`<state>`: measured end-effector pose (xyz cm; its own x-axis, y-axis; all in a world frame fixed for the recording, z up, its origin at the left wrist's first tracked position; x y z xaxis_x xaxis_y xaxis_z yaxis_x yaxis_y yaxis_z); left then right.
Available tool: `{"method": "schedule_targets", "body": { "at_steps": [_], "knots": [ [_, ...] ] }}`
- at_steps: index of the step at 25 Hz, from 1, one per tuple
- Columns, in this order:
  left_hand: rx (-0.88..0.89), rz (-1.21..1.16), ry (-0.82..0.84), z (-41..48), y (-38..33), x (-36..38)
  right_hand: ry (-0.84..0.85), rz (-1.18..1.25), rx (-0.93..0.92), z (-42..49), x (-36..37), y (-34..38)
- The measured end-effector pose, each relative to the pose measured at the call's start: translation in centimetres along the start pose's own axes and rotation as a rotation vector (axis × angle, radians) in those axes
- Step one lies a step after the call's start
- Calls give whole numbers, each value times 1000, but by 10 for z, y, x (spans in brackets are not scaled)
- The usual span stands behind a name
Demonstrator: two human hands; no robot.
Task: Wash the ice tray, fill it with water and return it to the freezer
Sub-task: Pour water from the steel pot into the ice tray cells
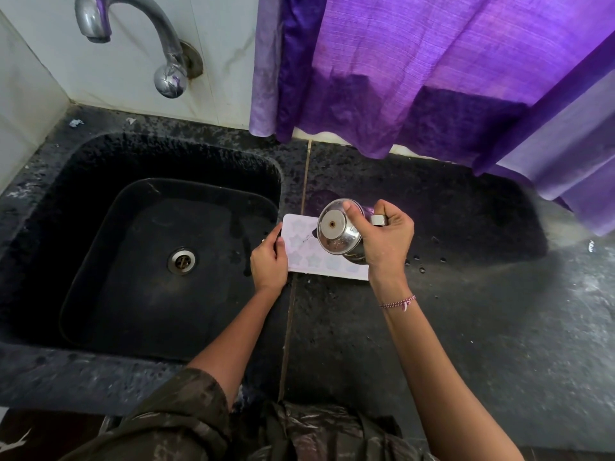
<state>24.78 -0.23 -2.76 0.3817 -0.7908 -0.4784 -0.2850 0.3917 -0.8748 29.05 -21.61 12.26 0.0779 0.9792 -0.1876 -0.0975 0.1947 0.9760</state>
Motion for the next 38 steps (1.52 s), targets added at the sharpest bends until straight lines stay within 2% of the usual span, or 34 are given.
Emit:
{"method": "schedule_targets", "body": {
  "at_steps": [8,12,25,38],
  "knots": [
    [-8,5,15,0,0,1,-66,260,150,0,-12,-18],
    [-5,-13,16,0,0,1,-85,308,184,-2,-20,-24],
    [-5,-10,12,1,3,2,-23,-6,54,-4,-30,-15],
    [5,-14,15,2,4,3,-32,-73,11,-5,-31,-7]
  ]
}}
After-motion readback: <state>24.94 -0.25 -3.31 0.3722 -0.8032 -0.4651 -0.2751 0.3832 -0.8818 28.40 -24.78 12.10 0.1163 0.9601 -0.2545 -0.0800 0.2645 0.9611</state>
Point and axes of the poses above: each hand's wrist, its own z-axis towards the middle knuckle, its own x-axis out of the palm, y = z × x, the point moved 9 cm from there along z, towards the middle knuckle, and after that the axes turned 7 degrees about y, right-handed, at the moved point
